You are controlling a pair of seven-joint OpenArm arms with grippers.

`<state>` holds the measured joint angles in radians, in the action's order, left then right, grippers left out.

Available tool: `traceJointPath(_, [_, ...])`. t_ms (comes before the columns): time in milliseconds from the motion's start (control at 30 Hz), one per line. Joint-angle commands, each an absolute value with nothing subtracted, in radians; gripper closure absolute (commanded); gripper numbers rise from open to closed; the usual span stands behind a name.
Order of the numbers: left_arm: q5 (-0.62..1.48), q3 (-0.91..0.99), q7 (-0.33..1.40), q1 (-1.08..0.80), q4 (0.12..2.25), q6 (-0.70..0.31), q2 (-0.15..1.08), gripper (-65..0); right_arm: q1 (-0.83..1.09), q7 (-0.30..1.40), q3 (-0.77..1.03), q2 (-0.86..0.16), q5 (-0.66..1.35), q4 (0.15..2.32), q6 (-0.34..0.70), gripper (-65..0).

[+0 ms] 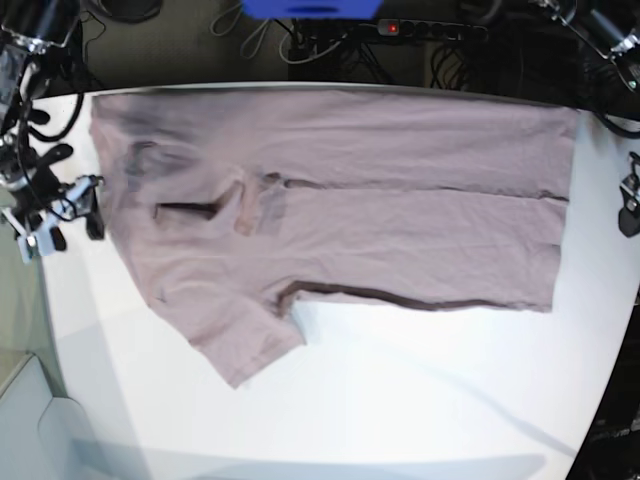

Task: Layout the t-shirt on the table in an organized manner, then fold the t-shirt properly
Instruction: 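Grasp the shirt's hem corners with both grippers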

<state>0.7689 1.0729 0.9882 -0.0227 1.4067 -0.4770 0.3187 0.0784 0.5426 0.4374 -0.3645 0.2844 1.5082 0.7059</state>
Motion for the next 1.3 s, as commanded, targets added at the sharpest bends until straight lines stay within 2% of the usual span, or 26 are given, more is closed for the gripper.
traceJointPath(0, [0.753, 1.076, 0.978, 0.010, 1.402, -0.478, 0.340, -32.5, 0.010, 0.541, 0.406, -0.398, 0.288, 1.488, 0.698, -42.4])
traceJointPath(133, [0.625, 1.027, 0.970, 0.097, 1.322, -0.481, 0.343, -32.5, -0.222, 0.595, 0.272, -0.390, 0.174, 1.282, 0.698, -42.4])
traceJointPath(267, [0.568, 0.981, 0.966, 0.142, 1.299, -0.481, 0.341, -32.5, -0.429, 0.561, 0.251, -0.331, 0.042, 1.069, 0.698, -42.4])
traceJointPath(533, [0.553, 0.978, 0.966, 0.160, 1.299, -0.483, 0.344, -32.5, -0.596, 0.398, 0.251, -0.292, -0.087, 0.760, 0.698, -41.2])
traceJointPath(700, [0.553, 0.983, 0.966, 0.154, 1.305, -0.484, 0.346, -32.5, -0.607, 0.303, 0.252, -0.292, -0.087, 0.638, 0.698, -34.6])
traceJointPath(900, [0.552, 0.980, 0.963, 0.162, 1.297, -0.478, 0.346, -32.5, -0.568, 0.292, 0.252, -0.288, -0.085, 0.616, 0.698, -26.4])
traceJointPath(967, [0.550, 0.978, 0.932, 0.177, 1.297, -0.478, 0.346, -32.5, -0.561, 0.291, 0.252, -0.286, -0.085, 0.616, 0.698, -19.1])
traceJointPath(1067, [0.506, 0.970, 0.892, 0.225, 1.247, -0.476, 0.346, -32.5, -0.559, 0.291, 0.252, -0.282, -0.085, 0.616, 0.698, -3.1])
traceJointPath(1100, [0.475, 0.951, 0.881, 0.252, 1.210, -0.476, 0.357, -32.5, -0.558, 0.291, 0.252, -0.282, -0.085, 0.616, 0.698, 0.0])
traceJointPath(1267, [0.348, 0.786, 0.720, 0.366, 0.989, -0.484, 0.394, -32.5, -0.544, 0.291, 0.254, -0.282, -0.087, 0.615, 0.698, 0.0])
